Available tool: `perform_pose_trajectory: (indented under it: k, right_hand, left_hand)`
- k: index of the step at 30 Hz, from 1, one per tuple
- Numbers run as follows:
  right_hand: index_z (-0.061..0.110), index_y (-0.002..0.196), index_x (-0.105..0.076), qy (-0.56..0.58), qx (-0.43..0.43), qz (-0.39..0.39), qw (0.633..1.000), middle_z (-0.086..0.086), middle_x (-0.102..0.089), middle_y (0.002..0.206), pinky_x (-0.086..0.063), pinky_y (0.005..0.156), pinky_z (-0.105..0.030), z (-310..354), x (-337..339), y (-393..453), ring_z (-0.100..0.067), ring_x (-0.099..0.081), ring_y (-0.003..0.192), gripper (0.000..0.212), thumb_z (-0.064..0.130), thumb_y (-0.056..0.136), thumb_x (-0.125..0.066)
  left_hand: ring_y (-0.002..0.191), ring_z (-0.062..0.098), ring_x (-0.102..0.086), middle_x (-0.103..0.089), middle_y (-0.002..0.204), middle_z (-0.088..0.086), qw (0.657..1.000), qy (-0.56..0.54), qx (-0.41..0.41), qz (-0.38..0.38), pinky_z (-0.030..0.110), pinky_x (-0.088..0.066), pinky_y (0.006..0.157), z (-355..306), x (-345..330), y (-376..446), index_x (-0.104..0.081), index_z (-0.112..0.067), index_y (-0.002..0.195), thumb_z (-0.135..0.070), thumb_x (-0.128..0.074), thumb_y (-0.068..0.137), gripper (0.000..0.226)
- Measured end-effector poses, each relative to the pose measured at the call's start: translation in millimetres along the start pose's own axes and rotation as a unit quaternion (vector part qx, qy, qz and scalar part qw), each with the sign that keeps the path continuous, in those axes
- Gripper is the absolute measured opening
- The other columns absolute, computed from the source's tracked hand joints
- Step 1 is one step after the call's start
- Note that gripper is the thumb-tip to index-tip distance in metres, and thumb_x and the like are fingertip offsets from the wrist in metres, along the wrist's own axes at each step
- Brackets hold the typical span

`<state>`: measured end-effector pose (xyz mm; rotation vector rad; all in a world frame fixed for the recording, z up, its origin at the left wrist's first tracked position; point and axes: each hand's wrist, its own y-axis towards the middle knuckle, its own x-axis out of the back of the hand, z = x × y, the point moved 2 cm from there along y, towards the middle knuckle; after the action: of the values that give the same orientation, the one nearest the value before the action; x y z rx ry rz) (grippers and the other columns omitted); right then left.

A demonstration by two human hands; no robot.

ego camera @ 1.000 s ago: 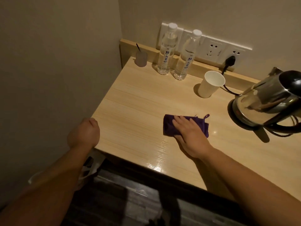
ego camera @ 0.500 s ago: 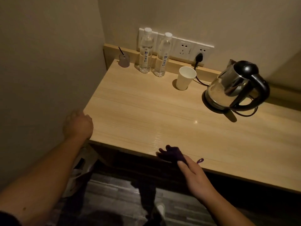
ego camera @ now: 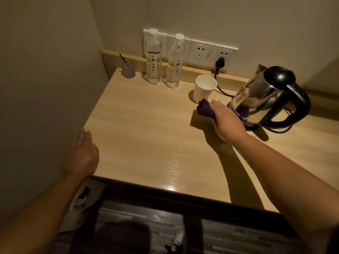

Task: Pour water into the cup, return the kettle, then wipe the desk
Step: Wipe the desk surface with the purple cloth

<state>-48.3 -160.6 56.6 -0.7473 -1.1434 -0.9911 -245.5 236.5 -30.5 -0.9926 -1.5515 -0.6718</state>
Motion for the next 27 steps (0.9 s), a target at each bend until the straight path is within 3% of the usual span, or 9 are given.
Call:
perform_pose_trajectory:
  k: [3, 11, 16, 22, 25, 27]
  right_hand:
    - [0.022, 0.146, -0.032, -0.082, 0.080, 0.084, 0.990, -0.005, -0.040, 0.150, -0.030, 0.112, -0.045, -13.1, -43.5, 30.2, -0.029, -0.036, 0.136, 0.056, 0.020, 0.095, -0.054]
    - [0.018, 0.147, -0.033, -0.059, 0.126, 0.059, 0.988, -0.004, -0.036, 0.153, -0.016, 0.115, -0.038, -29.4, -53.2, -17.9, -0.023, -0.028, 0.141, 0.057, 0.022, 0.095, -0.054]
    - [0.026, 0.148, -0.031, -0.021, 0.102, 0.091, 0.990, 0.009, -0.026, 0.154, -0.011, 0.117, -0.035, -34.9, -49.5, -135.6, -0.012, -0.021, 0.144, 0.059, 0.026, 0.093, -0.055]
    - [0.026, 0.144, -0.034, -0.016, 0.107, 0.106, 0.988, 0.007, -0.027, 0.151, -0.011, 0.114, -0.036, -27.3, -59.7, -233.9, -0.014, -0.026, 0.141, 0.078, 0.013, 0.078, -0.073]
    - [0.030, 0.144, -0.034, 0.039, 0.078, 0.111, 0.990, 0.014, -0.025, 0.150, -0.007, 0.118, -0.030, -12.3, -63.4, -269.2, -0.005, -0.019, 0.141, 0.069, 0.010, 0.085, -0.064]
    - [0.035, 0.141, -0.037, 0.127, 0.028, 0.139, 0.982, 0.018, -0.031, 0.147, -0.017, 0.117, -0.025, 1.9, -62.3, -290.9, 0.000, -0.024, 0.138, 0.058, 0.012, 0.092, -0.057]
  left_hand:
    - [0.146, 0.027, -0.013, -0.017, 0.159, 0.013, 1.000, -0.013, -0.004, -0.009, 0.047, -0.021, 0.115, -0.5, -1.7, -0.7, -0.028, -0.003, 0.149, -0.020, -0.030, 0.101, 0.051]
    - [0.145, 0.030, -0.015, -0.019, 0.158, 0.015, 1.000, -0.005, -0.016, -0.019, 0.047, -0.019, 0.114, 4.7, -6.6, 3.5, -0.028, -0.003, 0.149, -0.035, -0.017, 0.092, 0.066]
    - [0.146, 0.027, -0.013, -0.015, 0.160, 0.010, 1.000, -0.012, -0.007, -0.007, 0.047, -0.021, 0.114, 8.8, -11.6, 5.2, -0.025, -0.007, 0.150, -0.028, -0.024, 0.100, 0.054]
    - [0.146, 0.029, -0.009, -0.013, 0.160, 0.015, 1.000, -0.002, -0.021, 0.010, 0.045, -0.015, 0.117, 5.4, -7.9, 6.3, -0.021, -0.003, 0.151, -0.025, -0.025, 0.102, 0.054]
    - [0.146, 0.032, -0.006, -0.006, 0.161, 0.016, 0.998, 0.017, -0.014, 0.067, 0.048, -0.012, 0.117, 5.0, -2.8, 11.2, -0.017, -0.003, 0.151, -0.027, -0.024, 0.102, 0.055]
    - [0.146, 0.033, -0.006, -0.006, 0.161, 0.016, 0.993, 0.054, -0.013, 0.103, 0.049, -0.011, 0.117, 0.8, 3.3, 5.6, -0.017, -0.003, 0.151, -0.028, -0.025, 0.101, 0.056]
